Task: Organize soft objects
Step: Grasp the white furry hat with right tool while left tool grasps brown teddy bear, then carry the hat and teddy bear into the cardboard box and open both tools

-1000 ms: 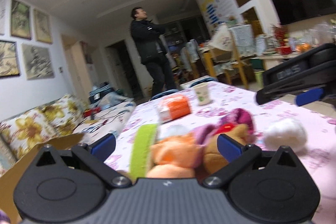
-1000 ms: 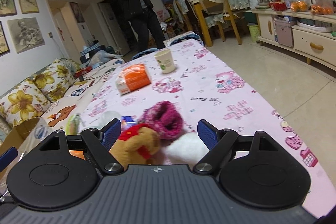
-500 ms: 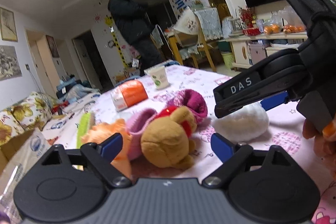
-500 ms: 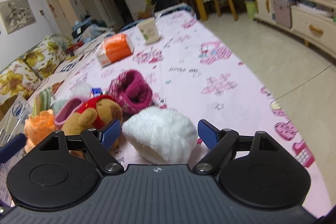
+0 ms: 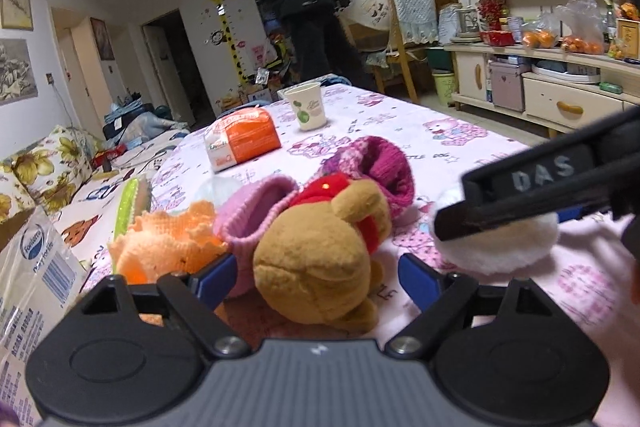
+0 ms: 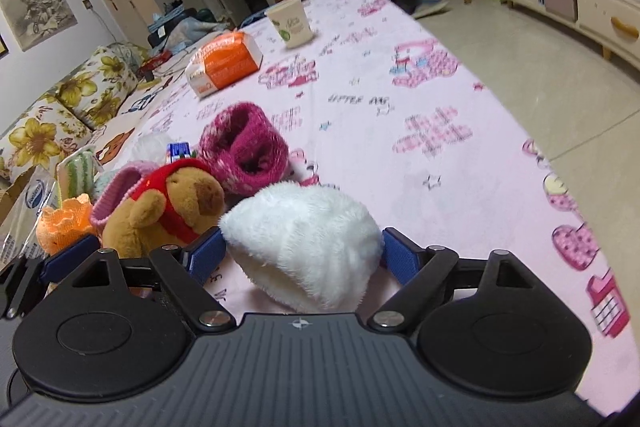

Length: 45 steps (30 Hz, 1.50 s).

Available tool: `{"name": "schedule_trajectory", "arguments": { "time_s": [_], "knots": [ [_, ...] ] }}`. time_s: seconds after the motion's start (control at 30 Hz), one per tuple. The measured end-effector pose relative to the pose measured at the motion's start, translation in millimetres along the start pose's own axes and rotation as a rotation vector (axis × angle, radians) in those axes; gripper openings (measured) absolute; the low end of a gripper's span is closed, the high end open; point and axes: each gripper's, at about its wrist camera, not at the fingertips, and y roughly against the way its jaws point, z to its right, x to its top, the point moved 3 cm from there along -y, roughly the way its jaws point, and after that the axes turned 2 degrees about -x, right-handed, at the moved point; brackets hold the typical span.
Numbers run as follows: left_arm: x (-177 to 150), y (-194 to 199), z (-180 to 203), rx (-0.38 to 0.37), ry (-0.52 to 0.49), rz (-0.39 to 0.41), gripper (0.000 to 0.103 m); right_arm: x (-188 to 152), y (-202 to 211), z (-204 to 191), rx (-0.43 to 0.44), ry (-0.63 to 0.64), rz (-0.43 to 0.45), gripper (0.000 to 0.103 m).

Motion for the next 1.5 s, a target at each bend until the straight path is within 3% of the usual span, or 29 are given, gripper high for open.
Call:
{"name": "schedule_trajectory", "arguments": {
  "time_s": [0.27,0.43,0.8,0.83,0.87,0.9,1.5],
  "knots": [
    [2.6,-13.0,1.1,0.003,0.008,-0.025,0.087,-0.1,3.0,-0.6,-0.001,0.008,0.004,0.103],
    [3.6,-18.8,0.1,0.003,0.007,-0.04,0.078,0.7,1.5,0.9,-0.004,0.015,0.0,0.1],
    [6.3,-20.8,-2.7,-0.035,0.025,-0.028,0.069,3.0,0.4,2.1,-0.006,0.023,0.008,0.071],
    [6.4,-20.4,-2.7,-0.039,0.027,-0.026,0.068,3.2,0.4,2.0,-0.007,0.025,0.009,0.065],
    [6.2,-19.7,-3.0,-0.043,0.029,-0.025,0.068,3.3,0.3,2.1,-0.015,0.029,0.01,0.049],
    [6.4,-19.7,-4.0,-0.046,0.033,-0.024,0.068,2.7,0.4,2.5,-0.024,0.034,0.007,0.045],
    [15.1,-2.3,-30.0,-0.161,0.186,0.022,0.066,8.6,6.9,2.9,-0.066,0.033,0.037,0.041]
  ]
}}
